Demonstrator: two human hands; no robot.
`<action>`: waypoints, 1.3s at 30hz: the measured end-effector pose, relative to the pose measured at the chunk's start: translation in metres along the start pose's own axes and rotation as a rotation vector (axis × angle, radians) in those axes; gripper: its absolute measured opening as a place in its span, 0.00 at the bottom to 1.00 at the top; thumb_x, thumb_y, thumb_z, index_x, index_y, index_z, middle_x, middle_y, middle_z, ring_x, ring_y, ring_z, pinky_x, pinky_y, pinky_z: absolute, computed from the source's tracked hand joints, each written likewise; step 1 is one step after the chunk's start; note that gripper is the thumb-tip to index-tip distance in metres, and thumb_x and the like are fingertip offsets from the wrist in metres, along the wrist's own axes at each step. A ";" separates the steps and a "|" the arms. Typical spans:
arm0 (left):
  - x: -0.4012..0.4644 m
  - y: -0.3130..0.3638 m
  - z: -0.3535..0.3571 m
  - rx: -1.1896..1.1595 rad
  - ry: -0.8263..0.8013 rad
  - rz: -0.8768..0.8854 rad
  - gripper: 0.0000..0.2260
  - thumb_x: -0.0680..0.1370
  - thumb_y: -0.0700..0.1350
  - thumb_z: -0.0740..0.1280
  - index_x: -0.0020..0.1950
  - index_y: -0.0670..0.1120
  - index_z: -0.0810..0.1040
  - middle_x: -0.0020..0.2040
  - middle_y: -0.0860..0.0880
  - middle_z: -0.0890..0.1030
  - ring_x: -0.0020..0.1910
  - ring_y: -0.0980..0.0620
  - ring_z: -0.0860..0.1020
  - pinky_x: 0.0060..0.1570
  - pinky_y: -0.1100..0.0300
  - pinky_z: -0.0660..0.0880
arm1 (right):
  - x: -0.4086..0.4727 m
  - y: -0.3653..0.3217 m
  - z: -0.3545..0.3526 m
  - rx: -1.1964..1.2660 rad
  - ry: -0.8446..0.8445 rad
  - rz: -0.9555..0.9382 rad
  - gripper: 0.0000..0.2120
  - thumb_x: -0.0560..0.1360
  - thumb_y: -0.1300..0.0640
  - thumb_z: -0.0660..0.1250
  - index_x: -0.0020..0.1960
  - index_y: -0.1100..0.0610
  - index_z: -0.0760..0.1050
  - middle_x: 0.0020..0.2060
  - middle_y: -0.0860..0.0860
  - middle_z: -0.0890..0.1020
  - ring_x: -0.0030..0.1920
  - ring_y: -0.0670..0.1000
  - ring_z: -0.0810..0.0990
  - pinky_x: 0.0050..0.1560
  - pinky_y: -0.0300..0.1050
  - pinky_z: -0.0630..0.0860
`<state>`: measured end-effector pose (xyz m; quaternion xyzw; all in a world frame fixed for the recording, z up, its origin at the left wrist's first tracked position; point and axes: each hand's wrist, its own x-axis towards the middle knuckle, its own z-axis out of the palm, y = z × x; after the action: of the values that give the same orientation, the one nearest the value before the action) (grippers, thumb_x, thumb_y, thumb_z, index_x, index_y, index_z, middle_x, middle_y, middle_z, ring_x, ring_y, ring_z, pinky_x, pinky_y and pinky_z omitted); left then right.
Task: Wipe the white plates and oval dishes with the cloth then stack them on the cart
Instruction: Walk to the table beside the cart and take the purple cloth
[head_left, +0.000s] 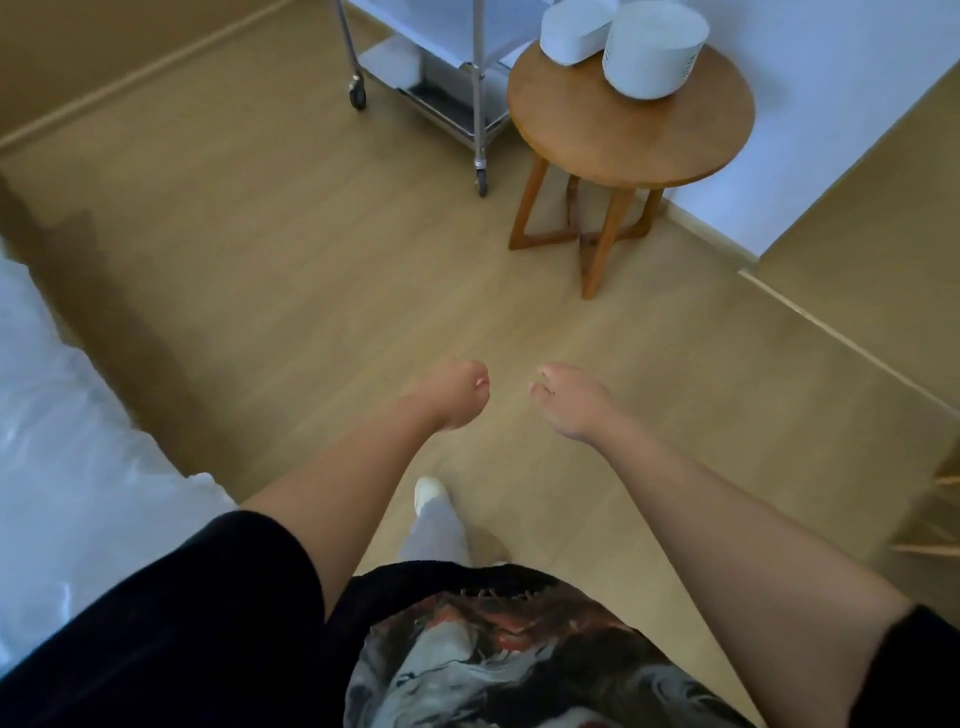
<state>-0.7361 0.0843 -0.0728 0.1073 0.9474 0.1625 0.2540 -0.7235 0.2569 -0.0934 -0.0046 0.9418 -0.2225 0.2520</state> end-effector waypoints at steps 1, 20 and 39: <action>0.010 -0.004 -0.005 -0.001 -0.006 -0.004 0.12 0.80 0.44 0.56 0.56 0.43 0.77 0.57 0.42 0.79 0.55 0.41 0.75 0.50 0.54 0.72 | 0.012 -0.003 -0.004 -0.004 -0.001 -0.003 0.20 0.81 0.54 0.55 0.65 0.67 0.69 0.65 0.64 0.72 0.66 0.60 0.69 0.62 0.48 0.64; 0.249 -0.138 -0.194 -0.035 0.009 -0.010 0.12 0.79 0.43 0.56 0.53 0.43 0.78 0.54 0.41 0.80 0.53 0.41 0.77 0.45 0.56 0.71 | 0.277 -0.112 -0.129 -0.053 0.009 0.069 0.20 0.81 0.52 0.54 0.67 0.64 0.68 0.67 0.61 0.71 0.68 0.59 0.67 0.67 0.50 0.63; 0.513 -0.173 -0.338 -0.029 -0.009 -0.033 0.11 0.79 0.43 0.57 0.50 0.43 0.78 0.50 0.41 0.80 0.48 0.40 0.76 0.45 0.54 0.73 | 0.542 -0.126 -0.271 -0.136 -0.014 0.038 0.15 0.81 0.53 0.54 0.58 0.62 0.72 0.57 0.59 0.75 0.58 0.59 0.73 0.56 0.51 0.70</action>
<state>-1.3664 -0.0148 -0.0884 0.0887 0.9454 0.1717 0.2625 -1.3391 0.1906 -0.0863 -0.0053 0.9529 -0.1529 0.2620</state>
